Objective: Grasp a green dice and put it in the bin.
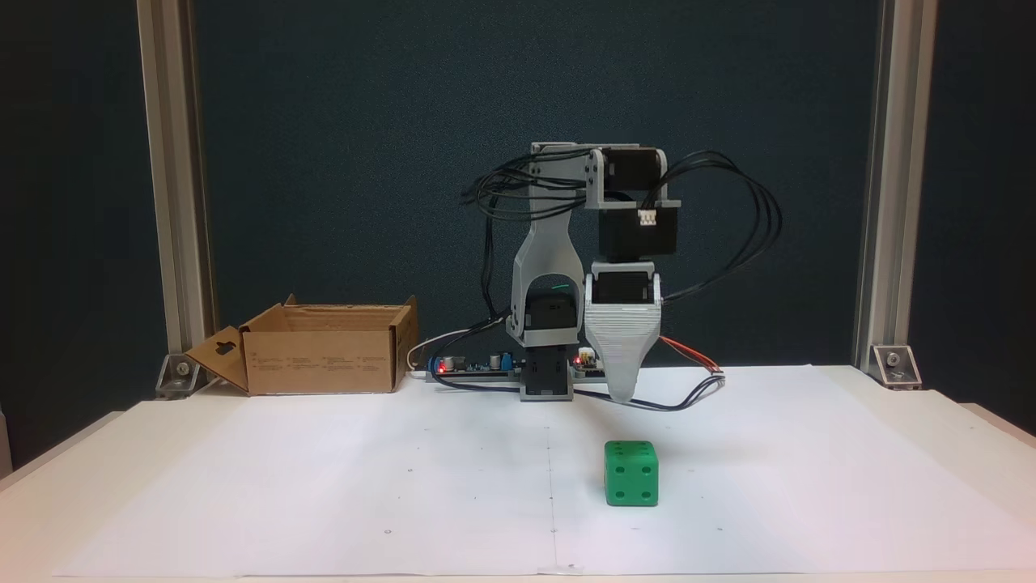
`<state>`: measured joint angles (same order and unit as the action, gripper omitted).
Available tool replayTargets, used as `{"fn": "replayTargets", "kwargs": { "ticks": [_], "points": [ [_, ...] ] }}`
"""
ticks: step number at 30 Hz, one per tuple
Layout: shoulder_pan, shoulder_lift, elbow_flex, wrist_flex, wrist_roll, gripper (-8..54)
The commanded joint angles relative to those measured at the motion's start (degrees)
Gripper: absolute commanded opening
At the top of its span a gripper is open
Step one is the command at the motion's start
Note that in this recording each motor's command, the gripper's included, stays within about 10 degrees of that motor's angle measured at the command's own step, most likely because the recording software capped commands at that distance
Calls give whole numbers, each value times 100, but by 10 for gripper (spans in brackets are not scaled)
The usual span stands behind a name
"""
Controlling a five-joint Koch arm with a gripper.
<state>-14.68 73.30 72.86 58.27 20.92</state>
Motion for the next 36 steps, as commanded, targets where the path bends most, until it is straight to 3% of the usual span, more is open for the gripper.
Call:
{"fn": "replayTargets", "kwargs": {
  "ticks": [1, 36],
  "points": [
    [18, 44, -387, -62, 281, 433],
    [-114, -712, -378, -149, 281, 432]
  ]
}}
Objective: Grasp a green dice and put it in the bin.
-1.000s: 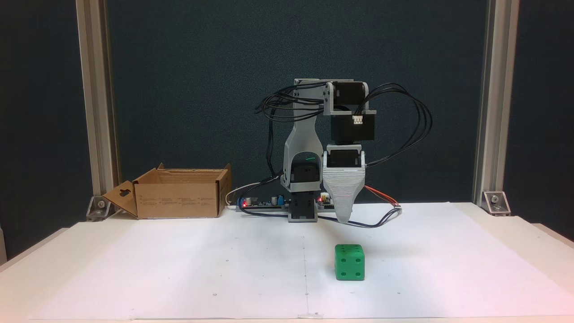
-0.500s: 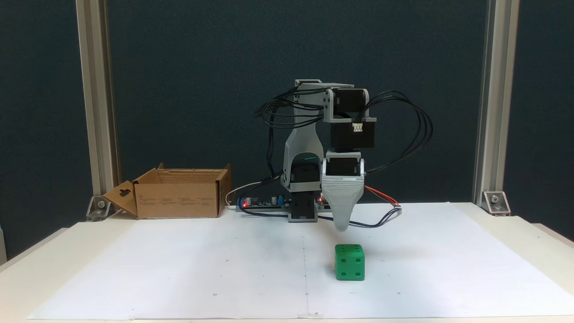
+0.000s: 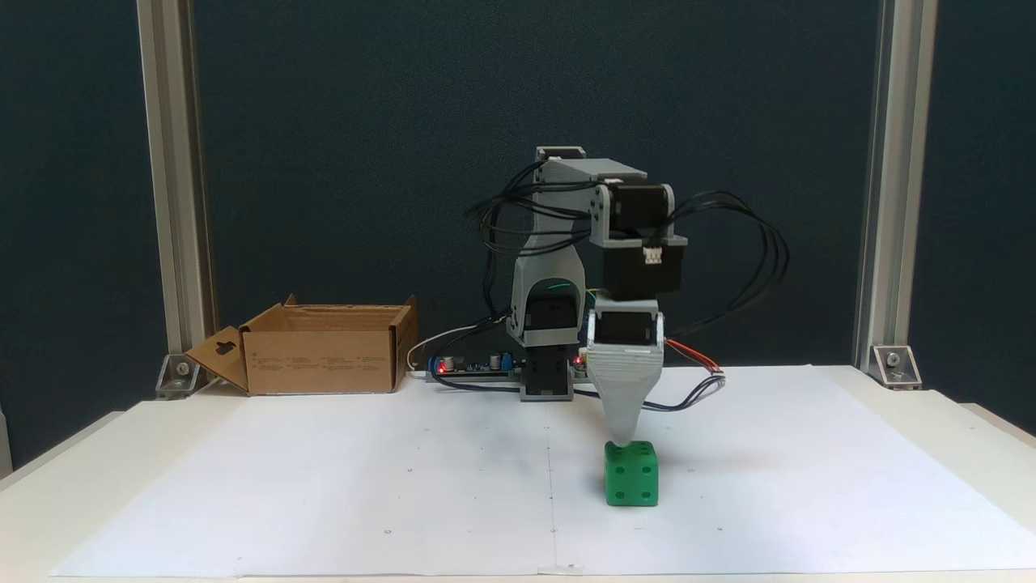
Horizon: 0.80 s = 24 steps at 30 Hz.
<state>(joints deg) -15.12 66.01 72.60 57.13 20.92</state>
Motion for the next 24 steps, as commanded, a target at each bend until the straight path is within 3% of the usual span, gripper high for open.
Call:
{"fn": "replayTargets", "kwargs": {
  "ticks": [1, 24],
  "points": [
    [-79, 0, -352, -44, 281, 432],
    [-211, -501, -360, -369, 378, 432]
  ]
}}
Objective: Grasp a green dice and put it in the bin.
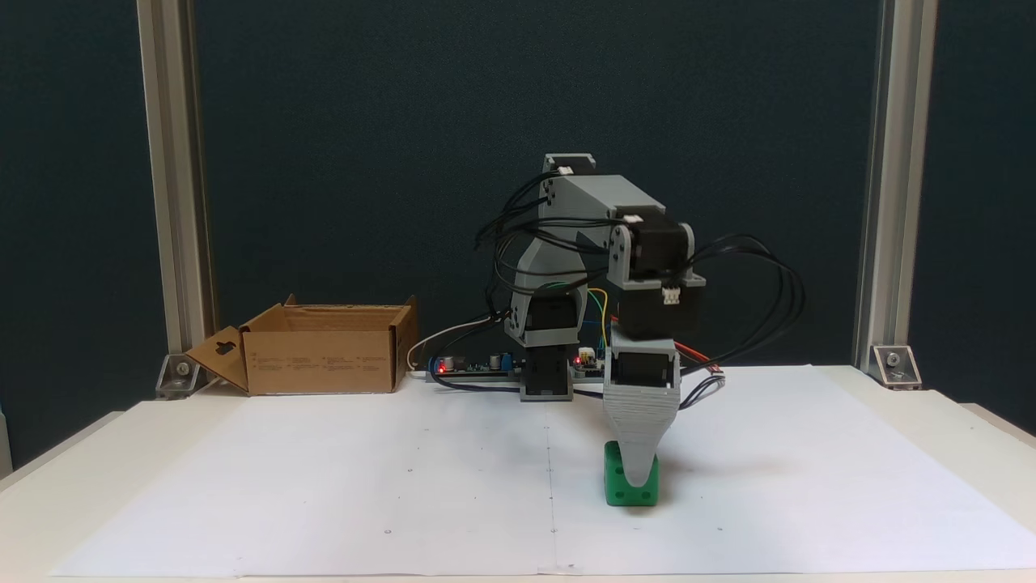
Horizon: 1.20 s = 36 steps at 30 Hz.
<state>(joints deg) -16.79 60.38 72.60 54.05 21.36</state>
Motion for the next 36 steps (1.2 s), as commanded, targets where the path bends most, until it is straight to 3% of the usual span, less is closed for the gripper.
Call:
{"fn": "replayTargets", "kwargs": {
  "ticks": [1, 36],
  "points": [
    [-18, 44, -352, -88, 343, 432],
    [299, -325, -352, -308, 369, 430]
  ]
}}
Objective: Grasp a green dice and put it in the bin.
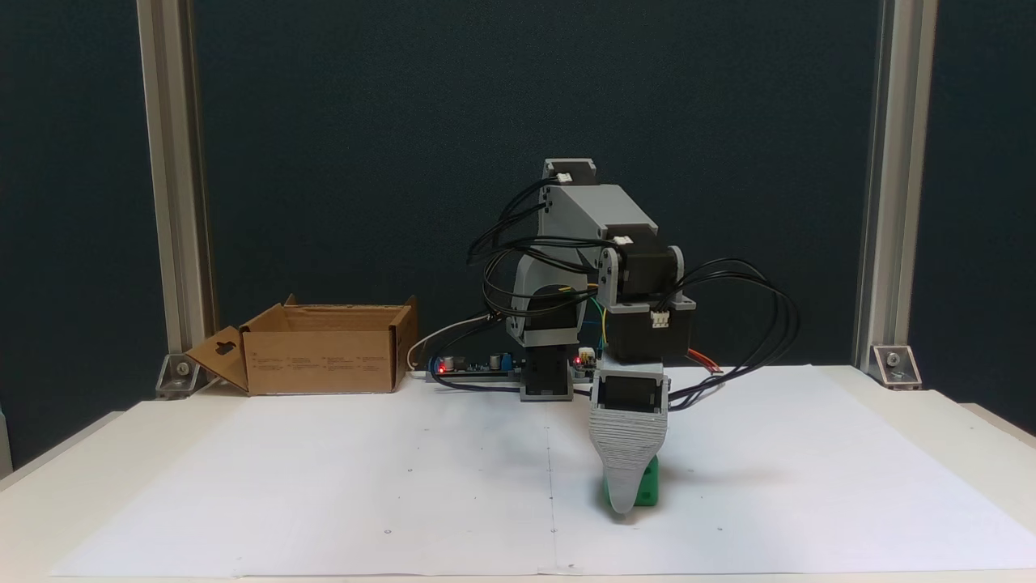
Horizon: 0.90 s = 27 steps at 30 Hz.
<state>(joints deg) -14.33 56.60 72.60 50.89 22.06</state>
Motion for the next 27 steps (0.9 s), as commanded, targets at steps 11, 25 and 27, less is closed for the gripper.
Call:
{"fn": "replayTargets", "kwargs": {
  "ticks": [11, 25, 27],
  "points": [
    [26, 18, -352, 26, 299, 381],
    [-62, -9, -352, 44, 290, 308],
    [-62, -9, -352, 26, 290, 308]
  ]
}}
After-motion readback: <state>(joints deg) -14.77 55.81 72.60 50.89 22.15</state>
